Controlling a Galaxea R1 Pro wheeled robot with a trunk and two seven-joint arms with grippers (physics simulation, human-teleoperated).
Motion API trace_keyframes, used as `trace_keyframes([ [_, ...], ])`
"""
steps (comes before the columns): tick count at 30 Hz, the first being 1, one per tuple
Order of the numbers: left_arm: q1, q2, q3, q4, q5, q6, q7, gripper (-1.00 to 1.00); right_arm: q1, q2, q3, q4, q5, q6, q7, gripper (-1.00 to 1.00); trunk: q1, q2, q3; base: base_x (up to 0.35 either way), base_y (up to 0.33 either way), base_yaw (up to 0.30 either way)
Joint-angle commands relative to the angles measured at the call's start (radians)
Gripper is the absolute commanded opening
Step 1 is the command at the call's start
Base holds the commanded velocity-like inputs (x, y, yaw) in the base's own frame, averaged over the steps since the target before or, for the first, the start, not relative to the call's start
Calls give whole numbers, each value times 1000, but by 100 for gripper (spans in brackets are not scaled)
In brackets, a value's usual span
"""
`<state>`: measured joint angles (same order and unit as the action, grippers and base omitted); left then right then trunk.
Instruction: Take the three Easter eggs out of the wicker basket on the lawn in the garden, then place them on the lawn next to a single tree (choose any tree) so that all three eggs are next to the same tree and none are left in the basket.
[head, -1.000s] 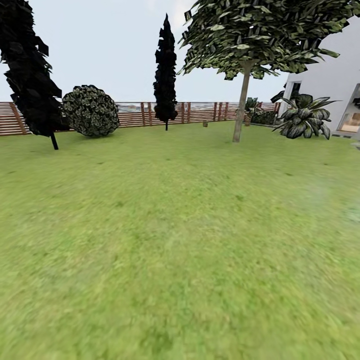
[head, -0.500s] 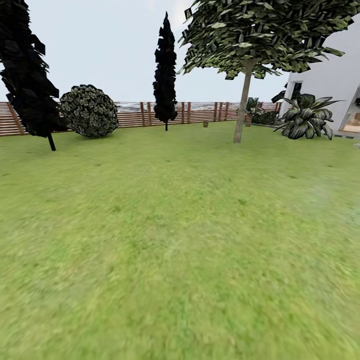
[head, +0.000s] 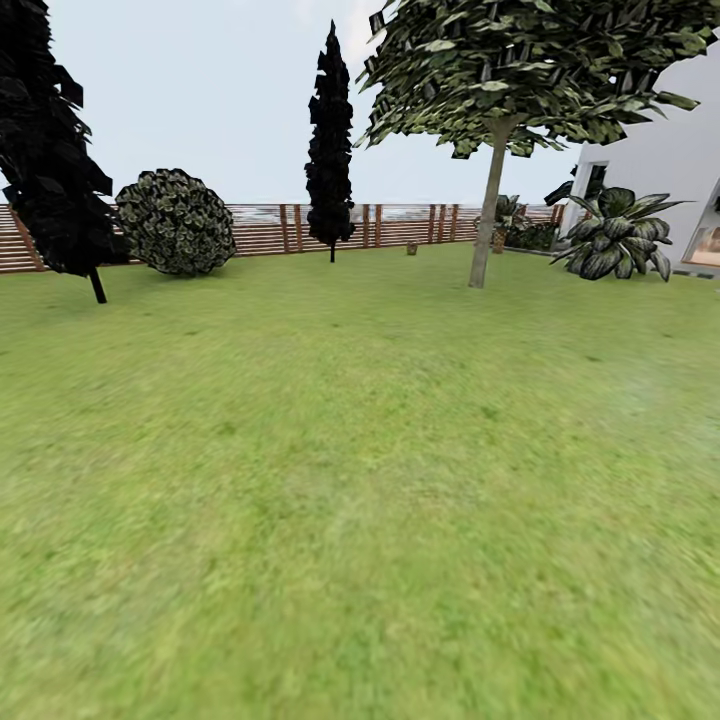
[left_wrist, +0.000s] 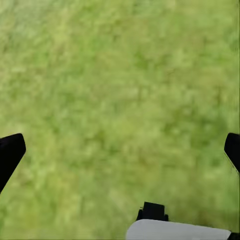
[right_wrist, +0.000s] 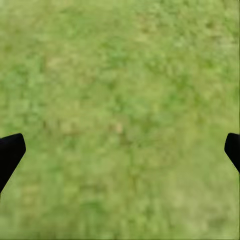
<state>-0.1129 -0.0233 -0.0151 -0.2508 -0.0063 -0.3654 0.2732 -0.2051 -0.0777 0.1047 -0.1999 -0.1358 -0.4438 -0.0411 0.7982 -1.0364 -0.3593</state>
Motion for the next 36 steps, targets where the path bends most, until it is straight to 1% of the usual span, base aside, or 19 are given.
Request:
trace_keyframes([
  [1, -1, 0, -2, 1, -1, -3, 5, 100, -1, 0, 9, 0, -8, -3, -4, 100, 1, -1, -1, 335, 0, 0],
  [36, -1, 0, -2, 1, -1, -3, 4, 100, -1, 0, 9, 1, -8, -3, -4, 100, 1, -1, -1, 335, 0, 0],
])
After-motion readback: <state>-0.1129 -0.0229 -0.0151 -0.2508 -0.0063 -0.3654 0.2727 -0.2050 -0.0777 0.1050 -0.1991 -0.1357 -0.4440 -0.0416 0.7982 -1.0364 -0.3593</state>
